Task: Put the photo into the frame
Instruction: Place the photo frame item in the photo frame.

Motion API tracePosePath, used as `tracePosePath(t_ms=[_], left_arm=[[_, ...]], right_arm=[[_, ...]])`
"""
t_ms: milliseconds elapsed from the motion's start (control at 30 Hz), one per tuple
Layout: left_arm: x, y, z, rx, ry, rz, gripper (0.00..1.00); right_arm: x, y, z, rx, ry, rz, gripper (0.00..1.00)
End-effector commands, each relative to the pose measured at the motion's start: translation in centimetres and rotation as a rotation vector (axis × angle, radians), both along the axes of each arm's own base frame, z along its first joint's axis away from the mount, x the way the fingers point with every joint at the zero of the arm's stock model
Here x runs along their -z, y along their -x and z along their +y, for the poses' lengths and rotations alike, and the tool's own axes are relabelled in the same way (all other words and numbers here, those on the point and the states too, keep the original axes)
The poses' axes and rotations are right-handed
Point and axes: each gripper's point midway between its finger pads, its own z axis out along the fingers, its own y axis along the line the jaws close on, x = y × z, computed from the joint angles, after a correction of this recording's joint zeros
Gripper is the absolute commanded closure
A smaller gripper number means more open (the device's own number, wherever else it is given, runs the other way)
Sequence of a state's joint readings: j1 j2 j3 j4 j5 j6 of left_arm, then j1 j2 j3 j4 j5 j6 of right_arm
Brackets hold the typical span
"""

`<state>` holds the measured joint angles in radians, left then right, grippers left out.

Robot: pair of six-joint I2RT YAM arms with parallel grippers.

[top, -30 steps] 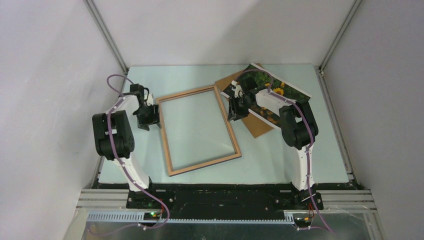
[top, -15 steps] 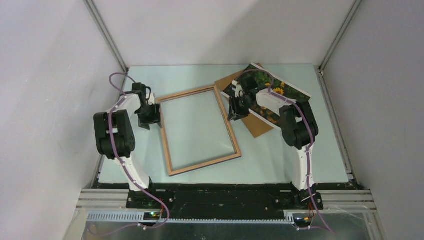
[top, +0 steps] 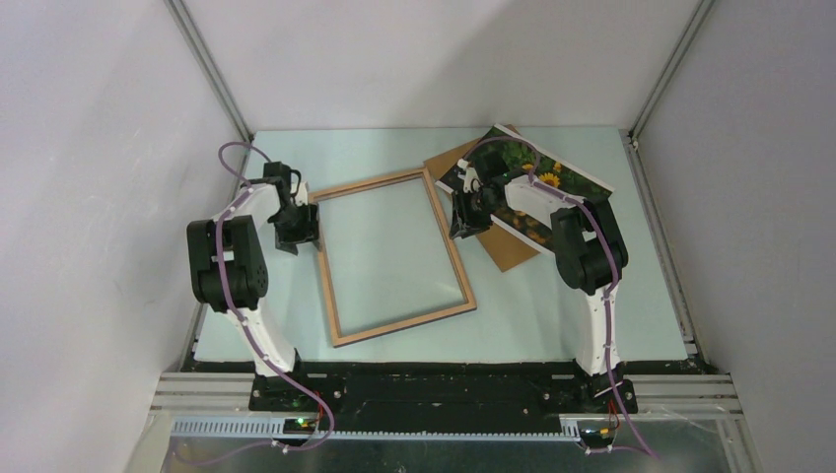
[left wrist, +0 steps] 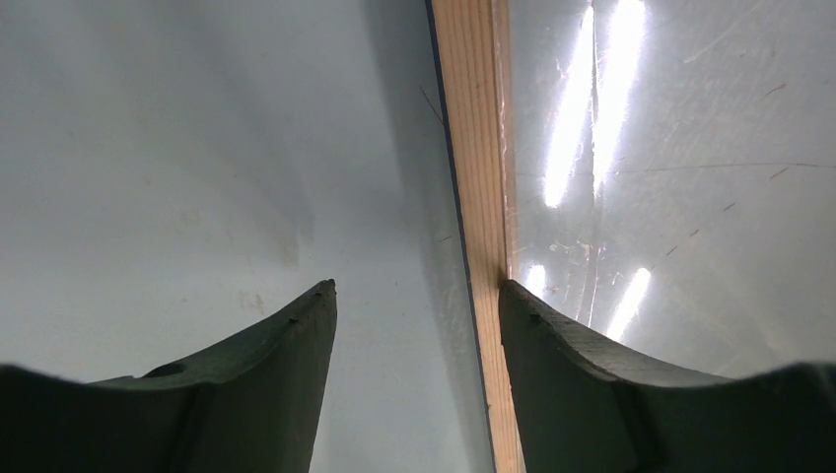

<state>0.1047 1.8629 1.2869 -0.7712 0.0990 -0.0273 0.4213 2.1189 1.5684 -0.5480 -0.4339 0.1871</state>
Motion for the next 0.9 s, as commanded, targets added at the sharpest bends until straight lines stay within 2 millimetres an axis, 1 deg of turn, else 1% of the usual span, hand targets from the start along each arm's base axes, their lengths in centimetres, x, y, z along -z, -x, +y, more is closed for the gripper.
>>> tracePosePath(t_ms=[0, 167, 467, 567, 867], left_arm=[[0.1, -1.2, -1.3, 0.014, 0.029, -0.02, 0.33], [0.0, -1.4, -2.0, 0.03, 0.051, -0.028, 0.33], [0.0, -1.4, -2.3, 0.036, 0.067, -0.026, 0.31], [0.0, -1.4, -2.6, 0.044, 0.076, -0.028, 0.31], [-0.2, -1.4, -3.2, 0.062, 0.081, -0.033, 0.29]], right_arm=[[-0.6, -0.5, 0.2, 0.0, -0.018, -0.024, 0.57], [-0.4, -0.5, 0.1, 0.002, -0.015, -0.02, 0.57], [0.5, -0.5, 0.0, 0.007, -0.011, 0.0, 0.57], [1.0, -0.2, 0.0, 0.009, -0.016, 0.025, 0.57], [1.7, 0.2, 0.3, 0.003, -0.033, 0.06, 0.57]])
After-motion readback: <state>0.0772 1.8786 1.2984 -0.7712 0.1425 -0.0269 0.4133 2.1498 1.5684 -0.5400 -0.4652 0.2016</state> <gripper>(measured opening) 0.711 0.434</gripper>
